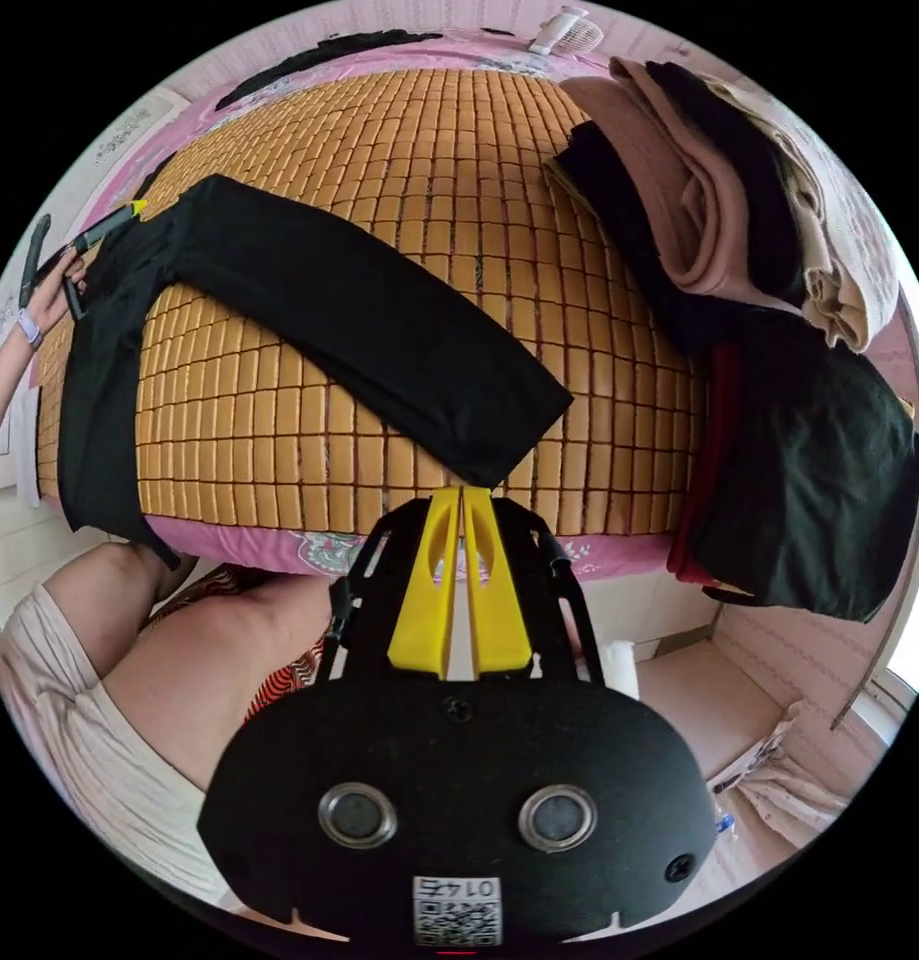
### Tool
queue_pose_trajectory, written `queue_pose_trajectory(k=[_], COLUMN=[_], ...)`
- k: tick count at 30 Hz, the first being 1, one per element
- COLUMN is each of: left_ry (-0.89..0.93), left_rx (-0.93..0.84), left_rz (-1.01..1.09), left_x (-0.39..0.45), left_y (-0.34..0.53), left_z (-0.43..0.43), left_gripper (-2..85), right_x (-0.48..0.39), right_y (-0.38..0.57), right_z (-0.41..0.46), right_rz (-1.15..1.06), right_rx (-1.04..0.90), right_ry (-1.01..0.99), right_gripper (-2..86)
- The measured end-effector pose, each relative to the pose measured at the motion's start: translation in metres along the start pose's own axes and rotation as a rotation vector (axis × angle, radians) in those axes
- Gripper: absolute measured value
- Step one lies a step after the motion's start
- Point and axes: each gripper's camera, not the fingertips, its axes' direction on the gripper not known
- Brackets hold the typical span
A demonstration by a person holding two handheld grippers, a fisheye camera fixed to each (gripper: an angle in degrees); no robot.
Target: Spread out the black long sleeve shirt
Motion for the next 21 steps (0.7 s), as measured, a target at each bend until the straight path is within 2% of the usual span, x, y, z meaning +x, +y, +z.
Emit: queue_pose_trajectory(k=[2, 4, 8, 11, 14, 16, 21], left_ry=[-0.007, -0.048, -0.153, -0.182, -0.166, -0.142, -0.062], left_rx=[0.080, 0.096, -0.006, -0.112, -0.131, -0.136, -0.158], left_rz=[-0.064, -0.098, -0.192, -0.233, -0.280, -0.324, -0.402], left_x=[-0.022, -0.044, -0.099, -0.121, -0.135, -0.143, -0.159], left_y=[0.027, 0.052, 0.128, 0.183, 0.224, 0.243, 0.280], left_z=[-0.049, -0.081, -0.121, -0.134, -0.146, -0.147, -0.141], left_gripper=[4.0, 4.1, 4.1, 4.2, 4.5, 4.7, 5.1], right_x=[-0.024, -0.062, -0.136, -0.228, -0.337, -0.425, -0.573], right_y=[-0.016, -0.052, -0.136, -0.226, -0.306, -0.364, -0.467], right_z=[0.000, -0.006, -0.015, -0.017, -0.036, -0.047, -0.027], right_rz=[-0.051, -0.142, -0.263, -0.396, -0.582, -0.700, -0.731], right_rx=[-0.006, 0.068, 0.259, 0.357, 0.504, 0.552, 0.446], right_ry=[0.080, 0.143, 0.169, 0.180, 0.082, -0.059, -0.126], right_gripper=[-0.7, -0.6, 0.5, 3.8, 5.9, 7.6, 11.4])
